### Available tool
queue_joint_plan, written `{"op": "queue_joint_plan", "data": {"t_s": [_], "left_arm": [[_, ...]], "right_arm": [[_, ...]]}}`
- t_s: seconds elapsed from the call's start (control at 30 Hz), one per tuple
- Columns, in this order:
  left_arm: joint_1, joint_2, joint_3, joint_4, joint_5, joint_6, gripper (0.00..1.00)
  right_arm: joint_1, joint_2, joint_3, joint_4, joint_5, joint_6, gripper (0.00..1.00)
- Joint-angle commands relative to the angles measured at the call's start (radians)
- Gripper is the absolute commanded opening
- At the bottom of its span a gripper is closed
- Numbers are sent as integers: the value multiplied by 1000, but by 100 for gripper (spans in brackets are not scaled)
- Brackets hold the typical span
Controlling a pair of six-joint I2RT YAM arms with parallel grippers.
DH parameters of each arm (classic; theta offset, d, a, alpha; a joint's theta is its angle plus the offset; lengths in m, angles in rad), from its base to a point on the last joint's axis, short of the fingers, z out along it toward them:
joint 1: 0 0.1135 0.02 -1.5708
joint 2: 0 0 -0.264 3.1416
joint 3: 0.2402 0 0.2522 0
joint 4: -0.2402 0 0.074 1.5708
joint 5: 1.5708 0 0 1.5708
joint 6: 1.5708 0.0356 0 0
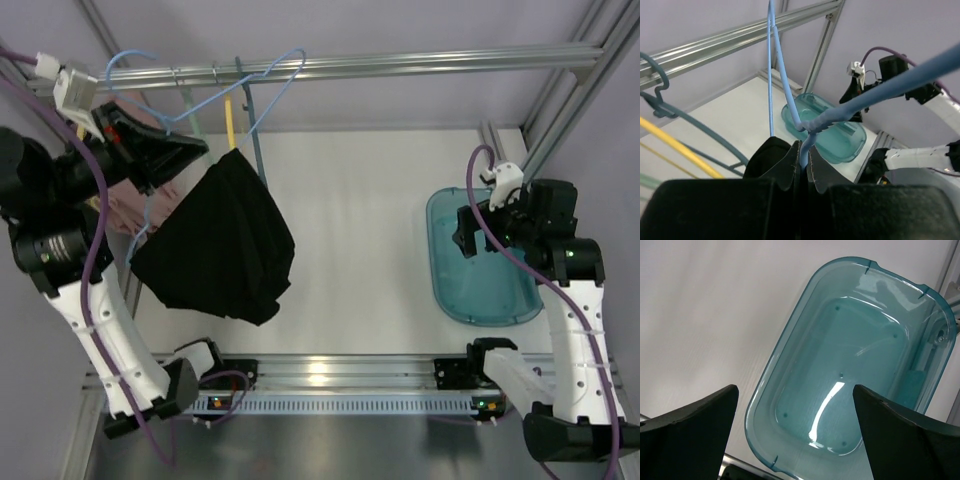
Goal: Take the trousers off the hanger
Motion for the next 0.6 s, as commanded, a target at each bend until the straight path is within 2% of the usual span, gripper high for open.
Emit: {"op": "queue_joint_plan", "data": {"t_s": [0.0, 0.13, 0.17, 0.23, 0.27, 0.33, 0.37, 0.43, 0.47, 0.57], "left_arm": [[-190, 129, 73, 88, -233, -61, 0], [-433, 193, 98, 88, -382, -17, 0], [-541, 200, 100, 90, -420, 0, 0], [-649, 212, 91, 88, -521, 46, 0], [-742, 216, 84, 88, -555, 57, 0], [-829, 220, 48, 127, -647, 101, 0], [-916, 220, 40, 142, -690, 114, 0], [-993, 242, 37, 176, -768, 113, 0], [-1054, 256, 55, 176, -863, 108, 0], [-1172, 322, 89, 177, -1013, 111, 0]], "right_arm": [[-11, 19, 76, 30, 5, 21, 99], [-11, 25, 94, 16, 36, 4, 99], [-11, 24, 94, 15, 39, 1, 99], [-11, 16, 93, 15, 45, -7, 99], [-11, 12, 93, 13, 41, -9, 99], [-11, -10, 90, 19, 25, -4, 99], [-11, -19, 87, 27, 16, -1, 99], [-11, -66, 70, 65, -10, 16, 99], [-11, -83, 59, 85, -22, 22, 99], [-11, -142, 38, 139, -62, 33, 99]]}}
